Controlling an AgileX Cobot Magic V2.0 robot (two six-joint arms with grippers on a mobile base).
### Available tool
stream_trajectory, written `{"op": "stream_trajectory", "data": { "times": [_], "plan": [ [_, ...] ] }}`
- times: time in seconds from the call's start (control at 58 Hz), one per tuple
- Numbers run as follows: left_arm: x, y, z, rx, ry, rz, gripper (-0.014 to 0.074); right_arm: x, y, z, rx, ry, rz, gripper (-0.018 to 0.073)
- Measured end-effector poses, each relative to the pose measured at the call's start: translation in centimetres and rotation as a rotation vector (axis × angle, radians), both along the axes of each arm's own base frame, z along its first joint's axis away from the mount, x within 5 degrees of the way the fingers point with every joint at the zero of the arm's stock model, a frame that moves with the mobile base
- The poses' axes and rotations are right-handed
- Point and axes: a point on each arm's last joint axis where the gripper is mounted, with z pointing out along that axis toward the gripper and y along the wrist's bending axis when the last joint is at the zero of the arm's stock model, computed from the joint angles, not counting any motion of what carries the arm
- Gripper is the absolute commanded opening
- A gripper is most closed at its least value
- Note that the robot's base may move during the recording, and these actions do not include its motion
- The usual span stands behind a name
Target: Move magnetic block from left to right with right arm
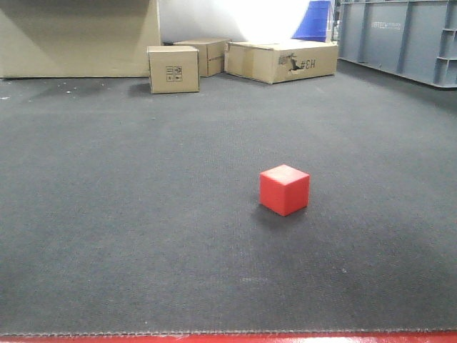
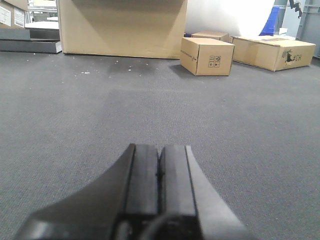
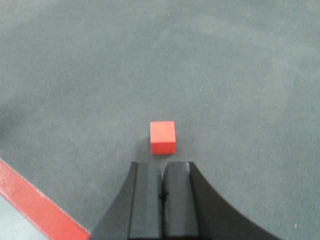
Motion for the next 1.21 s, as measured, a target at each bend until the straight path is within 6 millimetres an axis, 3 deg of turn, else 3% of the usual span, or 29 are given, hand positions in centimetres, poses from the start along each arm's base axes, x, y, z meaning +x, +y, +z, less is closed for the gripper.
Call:
{"op": "stream_trajectory", "data": {
  "times": [0.31, 0.431, 0.603, 0.792, 1.085, 1.206],
  "plan": [
    [0.0, 0.0, 0.0, 0.000, 0.000, 0.000, -0.0126, 0.0, 0.0, -0.5, 0.004, -0.021, -0.001, 0.0056],
    [0.0, 0.0, 0.0, 0.000, 0.000, 0.000, -0.0126, -0.2, -1.0, -1.5, 0.035, -0.085, -0.055, 0.0056],
    [0.0, 0.0, 0.0, 0.000, 0.000, 0.000, -0.0126, -1.7, -4.0, -3.8, 0.082, -0.200, -0.245, 0.0056],
    [0.0, 0.0, 0.0, 0.000, 0.000, 0.000, -0.0126, -4.0, -6.3, -7.8, 0.086, -0.297, -0.466, 0.0056],
    [0.0, 0.0, 0.0, 0.000, 0.000, 0.000, -0.0126, -5.1, -7.4, -14.0, 0.082, -0.386, -0.634, 0.0056],
    [0.0, 0.0, 0.0, 0.000, 0.000, 0.000, -0.0126, -5.0, -7.5, -14.5, 0.091, -0.401, -0.638, 0.0056]
  ]
}}
